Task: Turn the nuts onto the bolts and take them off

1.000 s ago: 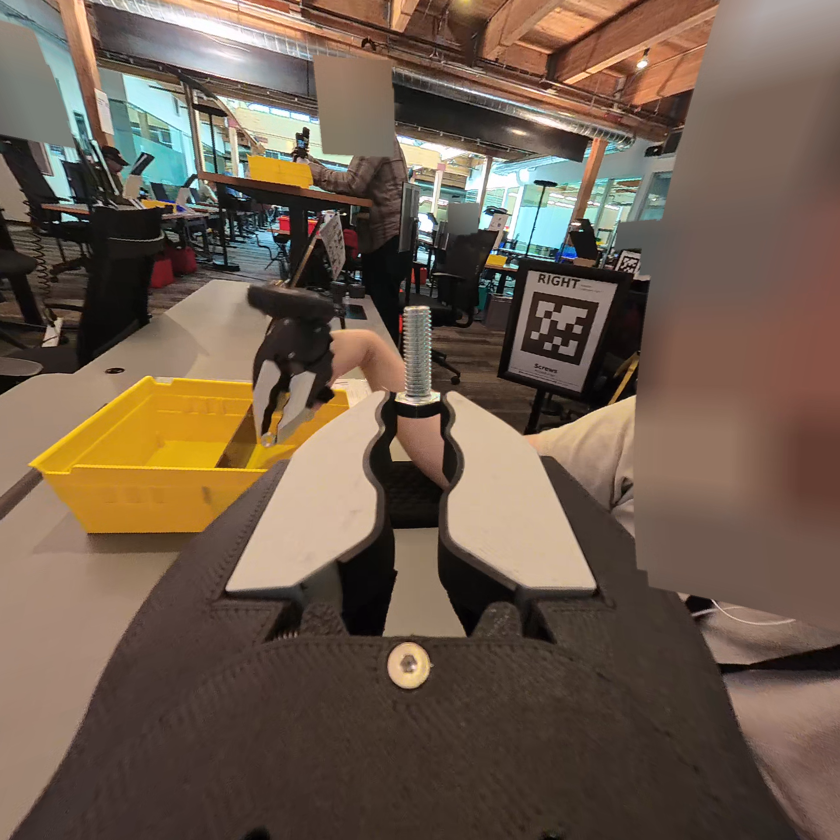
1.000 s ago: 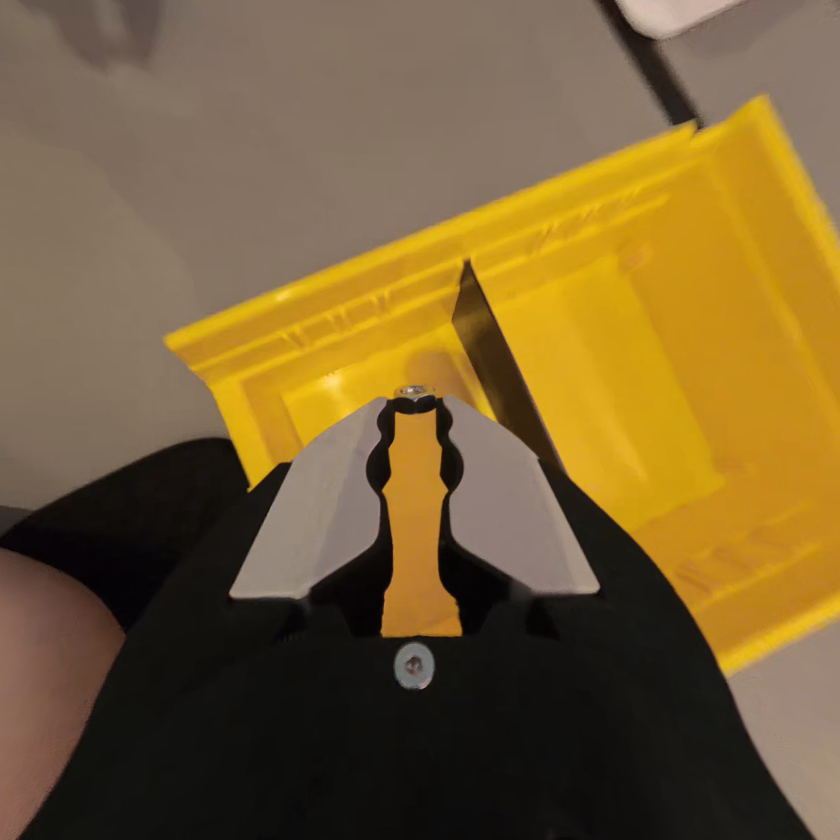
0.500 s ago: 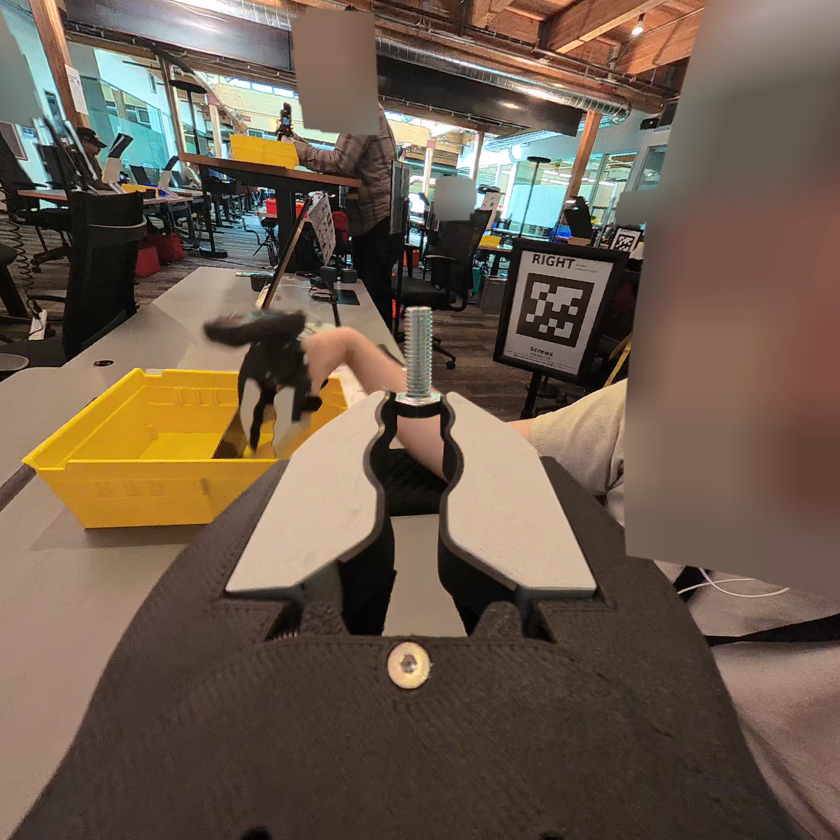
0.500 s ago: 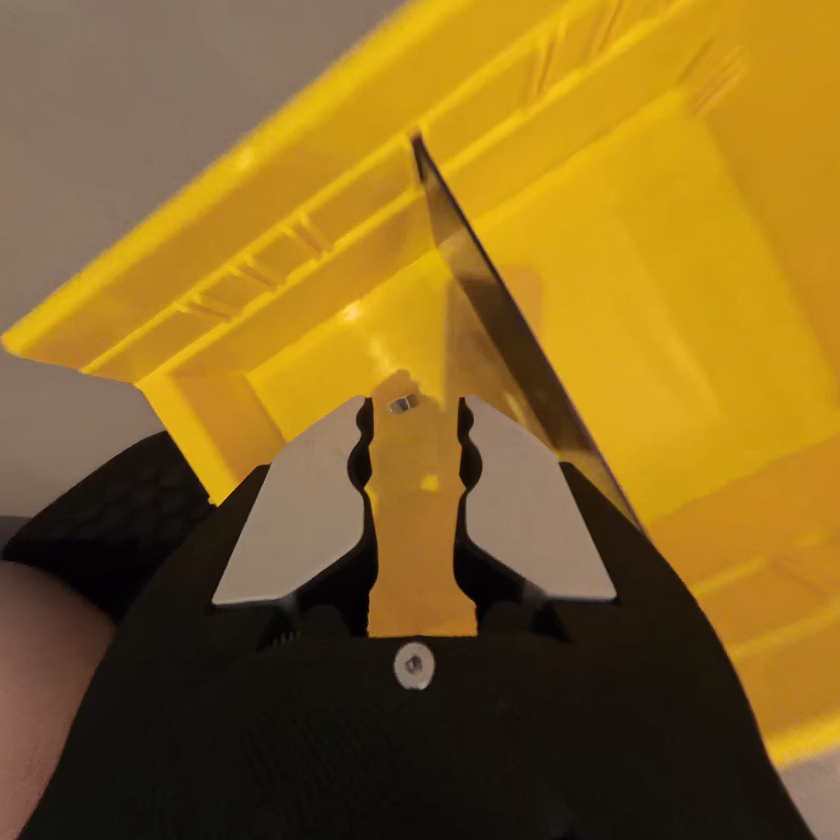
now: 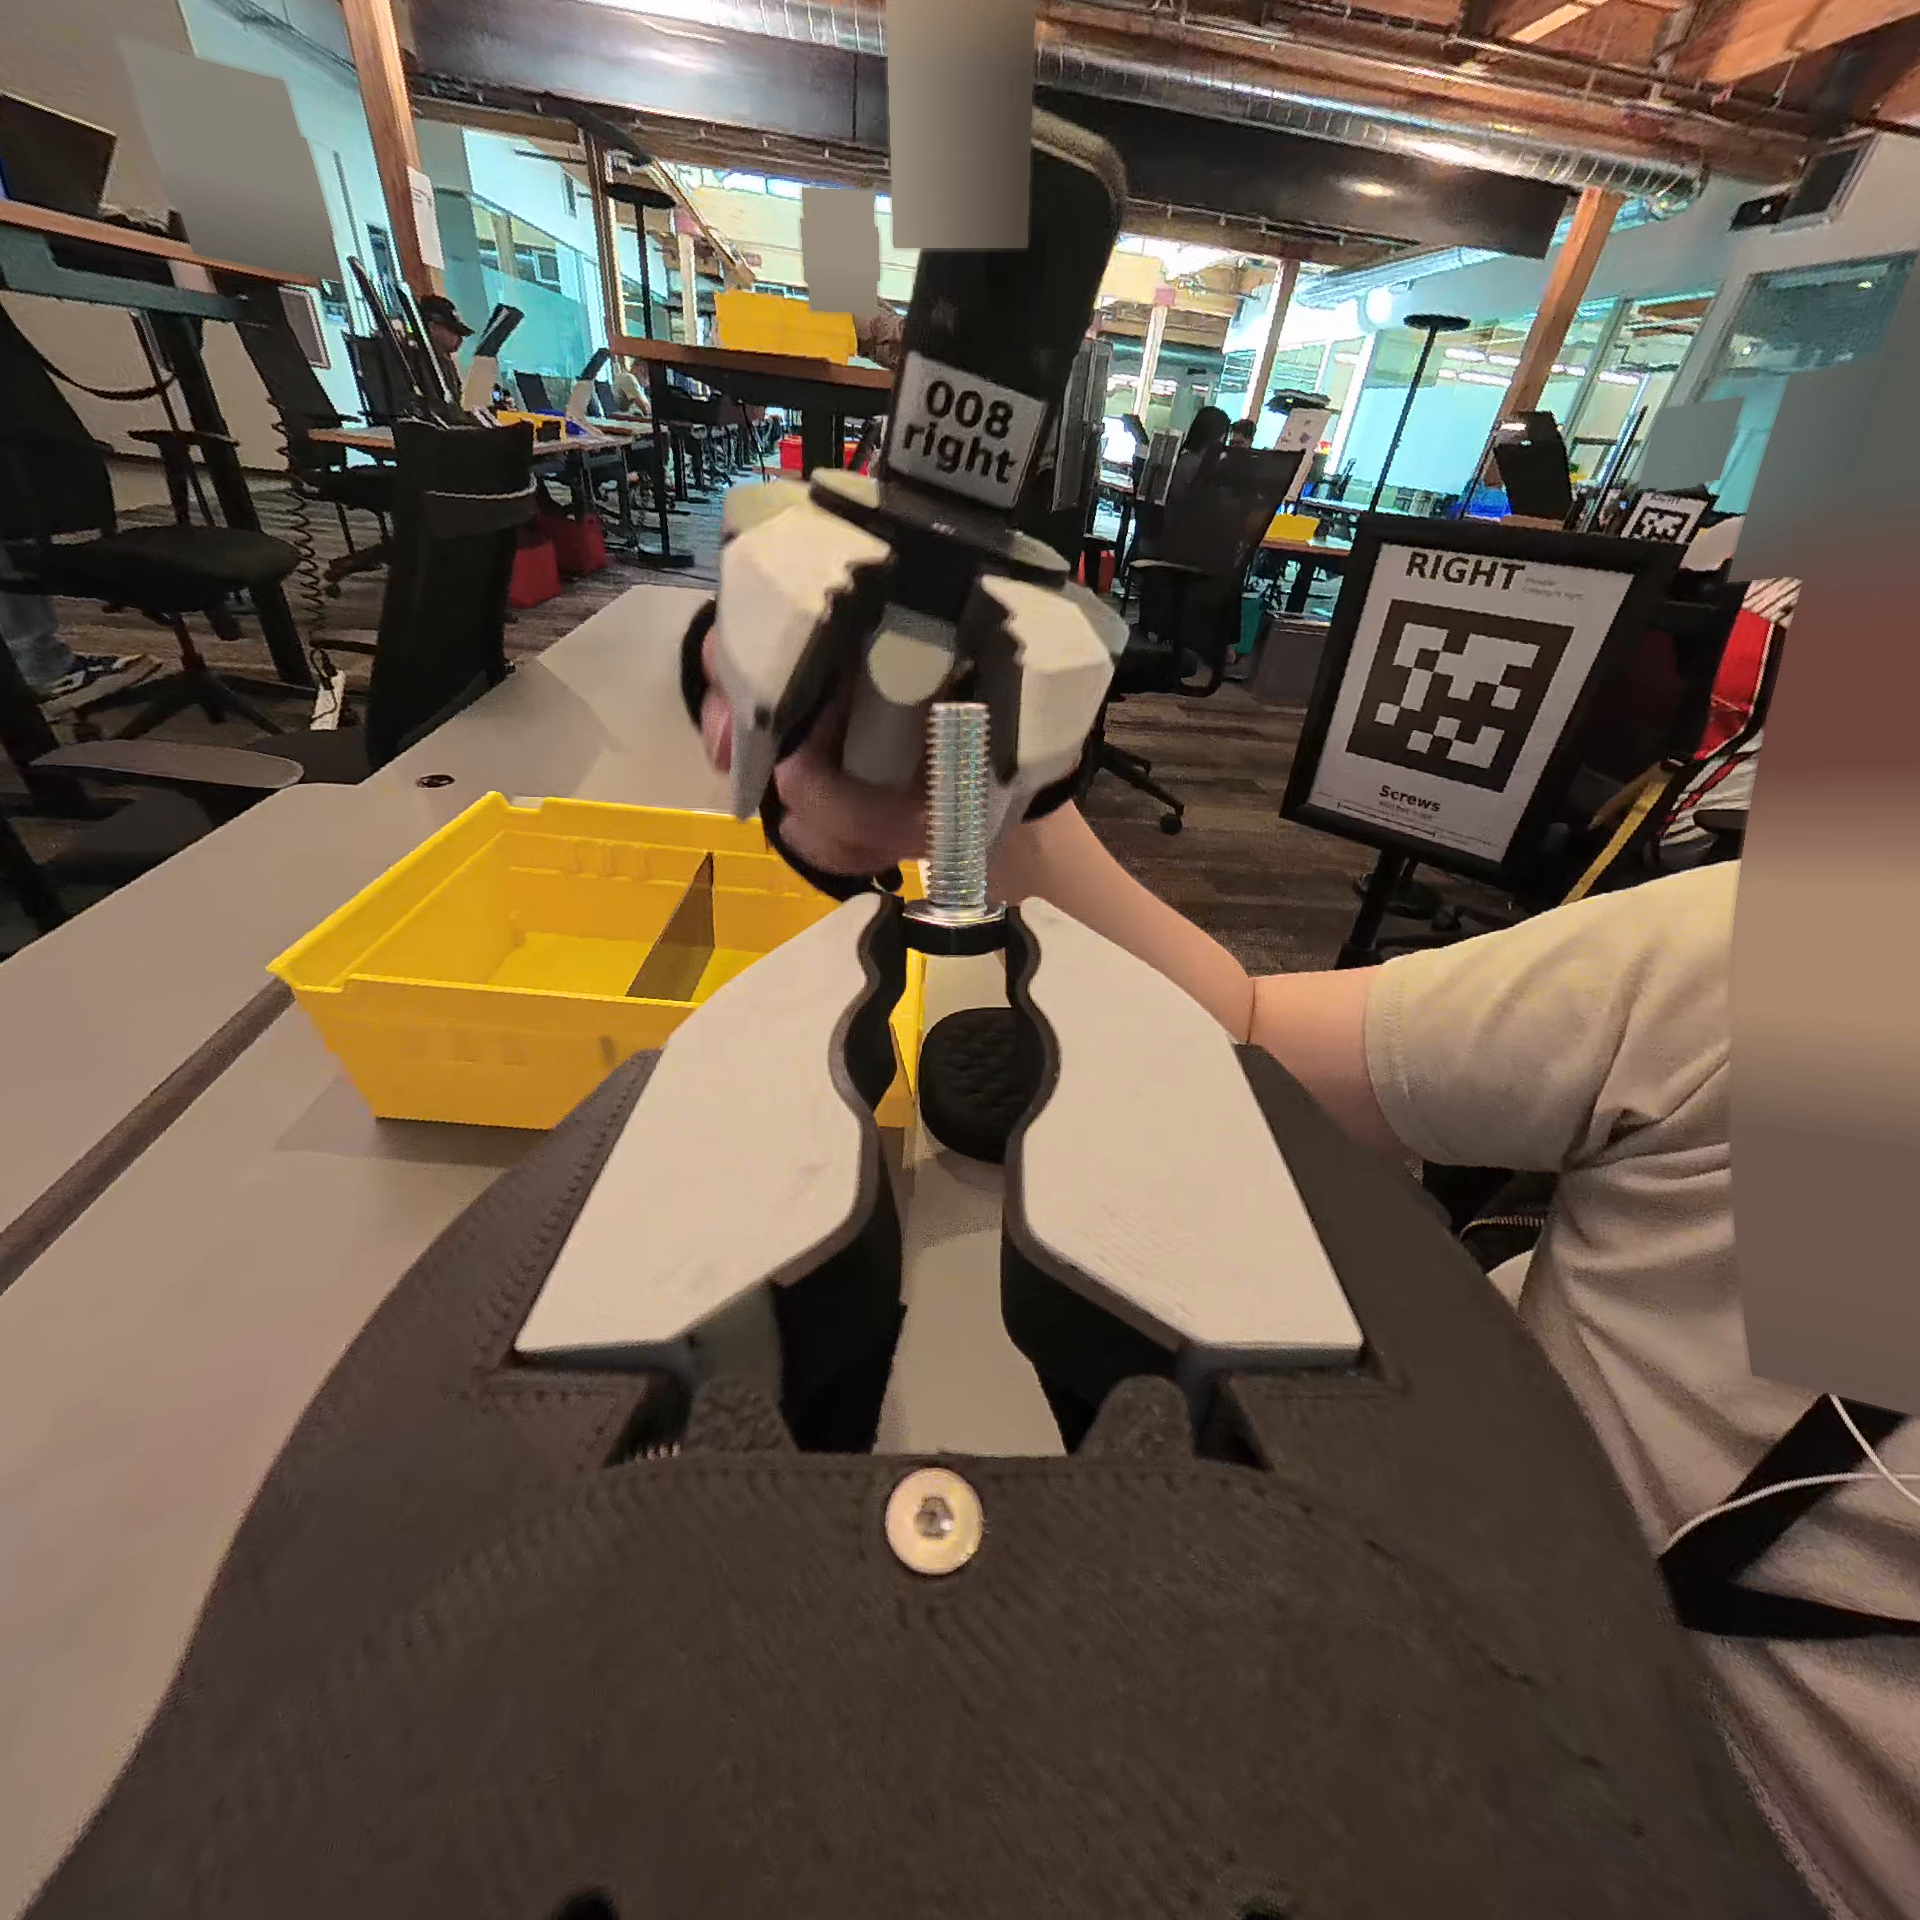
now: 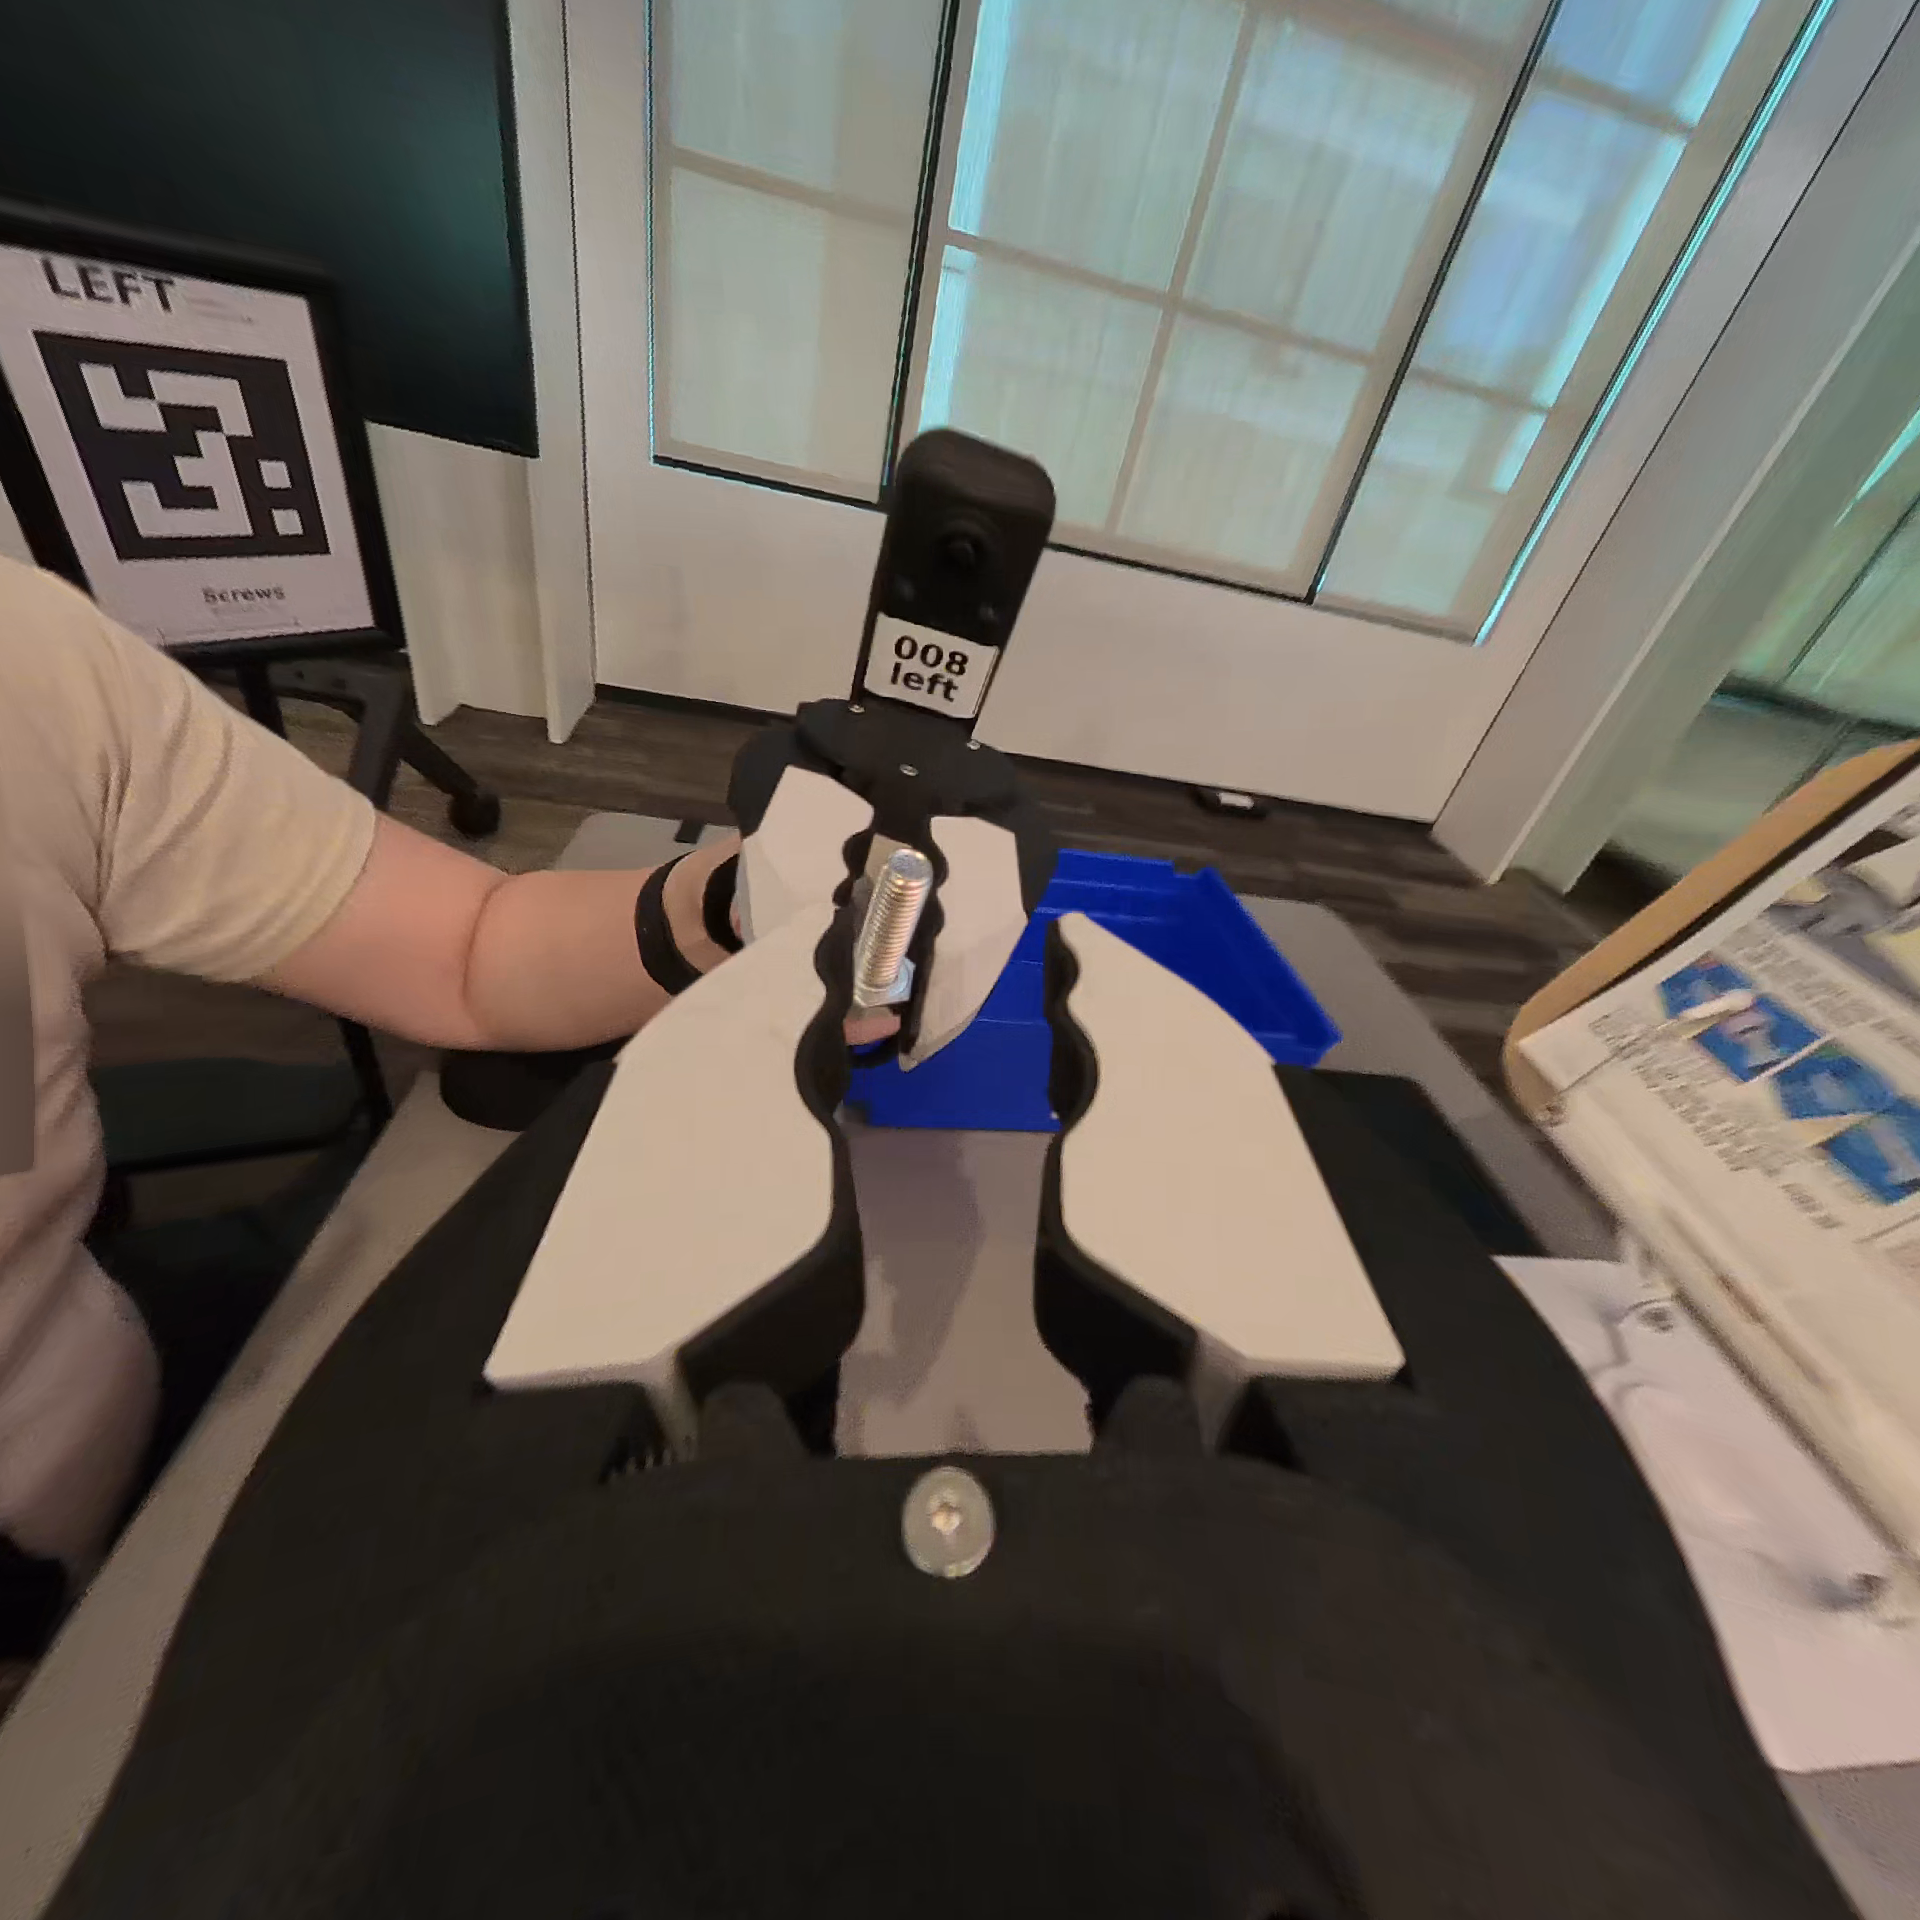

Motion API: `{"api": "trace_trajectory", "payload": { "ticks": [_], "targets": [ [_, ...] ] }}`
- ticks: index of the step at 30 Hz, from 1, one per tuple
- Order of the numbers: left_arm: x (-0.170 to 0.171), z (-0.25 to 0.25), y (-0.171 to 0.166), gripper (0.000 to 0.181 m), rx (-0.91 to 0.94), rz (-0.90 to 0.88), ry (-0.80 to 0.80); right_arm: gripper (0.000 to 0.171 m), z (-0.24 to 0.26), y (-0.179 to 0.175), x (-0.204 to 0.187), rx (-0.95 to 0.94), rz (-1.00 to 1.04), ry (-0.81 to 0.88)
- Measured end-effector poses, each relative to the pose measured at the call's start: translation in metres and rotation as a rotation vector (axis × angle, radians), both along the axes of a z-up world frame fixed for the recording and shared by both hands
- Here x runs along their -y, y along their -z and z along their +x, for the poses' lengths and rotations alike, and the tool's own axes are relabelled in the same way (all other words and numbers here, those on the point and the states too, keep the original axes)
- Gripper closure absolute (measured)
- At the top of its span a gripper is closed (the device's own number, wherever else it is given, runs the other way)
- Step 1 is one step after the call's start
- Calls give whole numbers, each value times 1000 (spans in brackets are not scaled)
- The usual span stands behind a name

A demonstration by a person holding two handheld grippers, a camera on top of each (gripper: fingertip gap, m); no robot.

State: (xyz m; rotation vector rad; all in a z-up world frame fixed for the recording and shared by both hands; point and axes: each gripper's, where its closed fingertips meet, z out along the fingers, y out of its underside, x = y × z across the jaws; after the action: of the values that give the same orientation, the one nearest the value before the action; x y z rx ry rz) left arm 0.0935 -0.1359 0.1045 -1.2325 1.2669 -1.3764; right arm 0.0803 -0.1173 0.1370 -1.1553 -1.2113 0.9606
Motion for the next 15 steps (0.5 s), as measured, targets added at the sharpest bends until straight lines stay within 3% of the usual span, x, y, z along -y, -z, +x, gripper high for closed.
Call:
{"api": "trace_trajectory", "payload": {
  "ticks": [2,3,4,5,7,9,10,12,15],
  "targets": [
    [-1,0,0,164,-3,0,-1,134,-11,9,3,6,-74,-72],
    [0,0,1,164,-4,-1,3,139,-15,13,7,12,-98,-128],
    [1,1,3,164,-14,-5,15,158,-16,16,10,23,-109,-169],
    [0,2,5,163,-29,-10,14,161,-15,18,9,37,-119,-180],
    [-8,1,4,155,-37,-28,-23,161,-3,12,-3,22,-130,-125],
    [-20,-3,-3,159,-26,-51,-110,161,25,2,-16,-23,-121,-67],
    [-27,-7,-6,159,-21,-36,-163,161,46,1,-28,-30,-126,-5],
    [-39,-14,-11,157,-19,23,-272,161,104,13,-76,-1,-149,289],
    [-49,-22,-21,142,10,65,-384,161,224,83,-150,258,-257,859]
  ]
}}
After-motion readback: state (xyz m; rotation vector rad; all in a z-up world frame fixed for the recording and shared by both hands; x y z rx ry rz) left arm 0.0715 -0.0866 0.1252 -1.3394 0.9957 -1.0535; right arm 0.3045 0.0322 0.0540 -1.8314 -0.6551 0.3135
